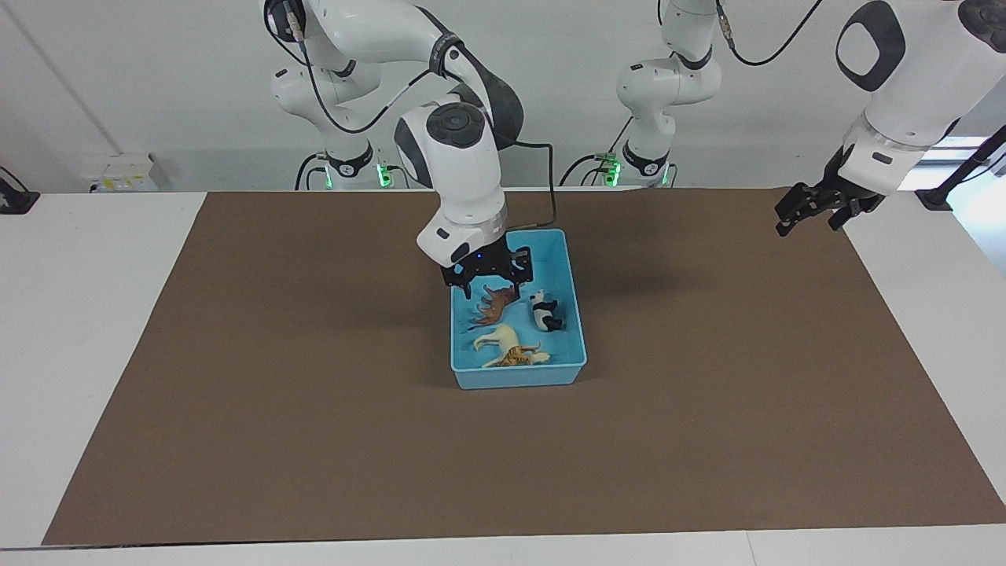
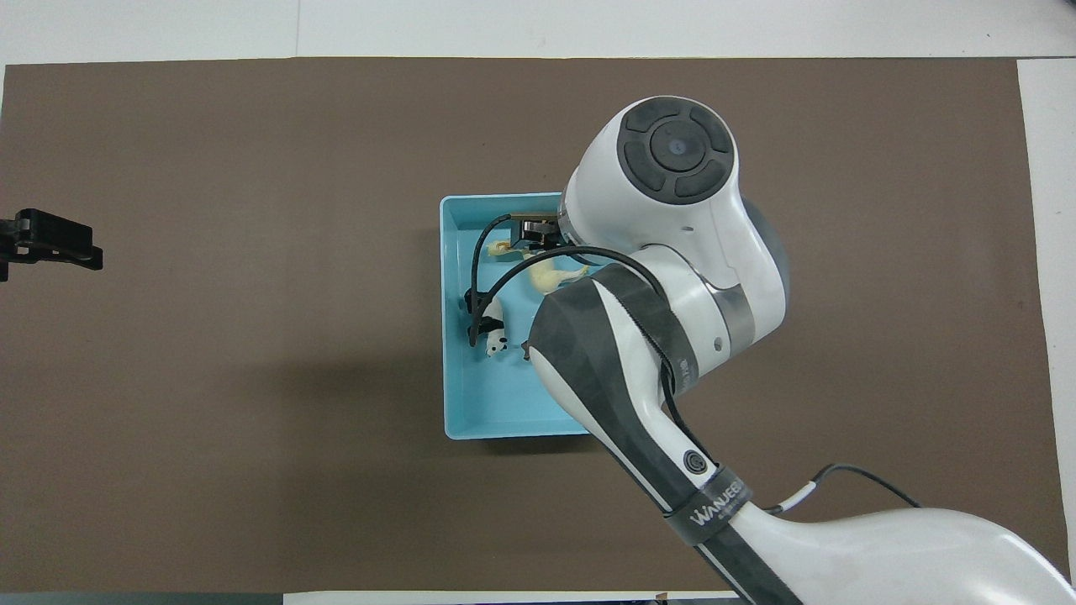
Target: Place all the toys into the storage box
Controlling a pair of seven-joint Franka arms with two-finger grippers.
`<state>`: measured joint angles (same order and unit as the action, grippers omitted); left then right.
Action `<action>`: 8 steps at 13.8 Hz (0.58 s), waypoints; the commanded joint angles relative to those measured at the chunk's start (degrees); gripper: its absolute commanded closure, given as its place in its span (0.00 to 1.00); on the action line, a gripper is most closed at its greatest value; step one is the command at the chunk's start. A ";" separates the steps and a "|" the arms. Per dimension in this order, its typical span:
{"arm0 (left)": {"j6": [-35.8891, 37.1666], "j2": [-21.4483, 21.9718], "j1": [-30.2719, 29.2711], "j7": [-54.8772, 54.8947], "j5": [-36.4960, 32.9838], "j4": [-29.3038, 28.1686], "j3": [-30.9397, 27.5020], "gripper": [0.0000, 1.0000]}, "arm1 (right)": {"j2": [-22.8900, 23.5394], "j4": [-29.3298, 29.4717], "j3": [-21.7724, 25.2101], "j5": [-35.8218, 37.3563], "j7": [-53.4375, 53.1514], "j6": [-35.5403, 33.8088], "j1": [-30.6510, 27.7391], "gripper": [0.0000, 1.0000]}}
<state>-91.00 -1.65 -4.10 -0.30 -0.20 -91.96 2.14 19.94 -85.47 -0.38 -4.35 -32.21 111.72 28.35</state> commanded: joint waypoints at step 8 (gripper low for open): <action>0.74 1.03 -0.12 0.48 0.46 -0.94 0.14 0.00 | -11.76 -1.36 0.21 1.63 28.94 -17.31 -23.76 0.00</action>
<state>-90.88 -1.65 -4.10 -0.30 -0.19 -91.96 2.16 9.86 -85.33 0.73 -3.09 -6.39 96.38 7.87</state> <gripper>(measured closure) 0.000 0.000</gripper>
